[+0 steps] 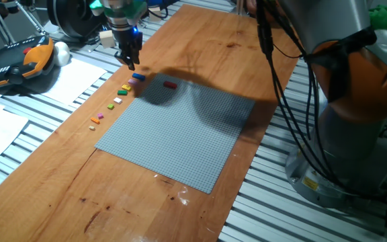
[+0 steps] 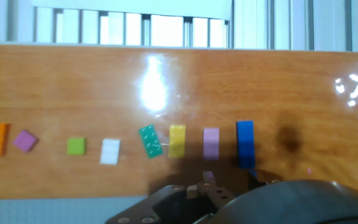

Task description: Stack small Lego blocks one on top of the other

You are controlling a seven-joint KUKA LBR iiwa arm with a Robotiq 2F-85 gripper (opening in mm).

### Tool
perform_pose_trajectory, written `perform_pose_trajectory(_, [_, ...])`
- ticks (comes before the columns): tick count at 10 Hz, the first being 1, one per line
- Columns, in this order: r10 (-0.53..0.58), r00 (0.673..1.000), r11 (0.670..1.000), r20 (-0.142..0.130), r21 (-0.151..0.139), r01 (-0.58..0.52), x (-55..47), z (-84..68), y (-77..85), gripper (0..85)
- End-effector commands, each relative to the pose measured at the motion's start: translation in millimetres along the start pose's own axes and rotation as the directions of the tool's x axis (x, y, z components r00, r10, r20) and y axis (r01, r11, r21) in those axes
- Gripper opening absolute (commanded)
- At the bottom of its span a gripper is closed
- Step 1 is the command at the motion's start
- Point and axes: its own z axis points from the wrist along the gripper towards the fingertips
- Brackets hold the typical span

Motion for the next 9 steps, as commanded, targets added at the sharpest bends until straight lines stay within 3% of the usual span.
perform_pose_trajectory(1, [-0.005, 1.000, 1.000, 0.002, 0.000, 0.005, -1.3, 4.7, -3.9, 34.0])
perform_pose_trajectory(4, [-0.024, 1.000, 0.999, -0.011, -0.022, 0.024, -9.5, 18.2, -16.9, 34.0])
perform_pose_trajectory(9, [-0.035, 0.999, 0.999, 0.004, -0.032, 0.035, -12.1, 46.9, -24.1, 34.0])
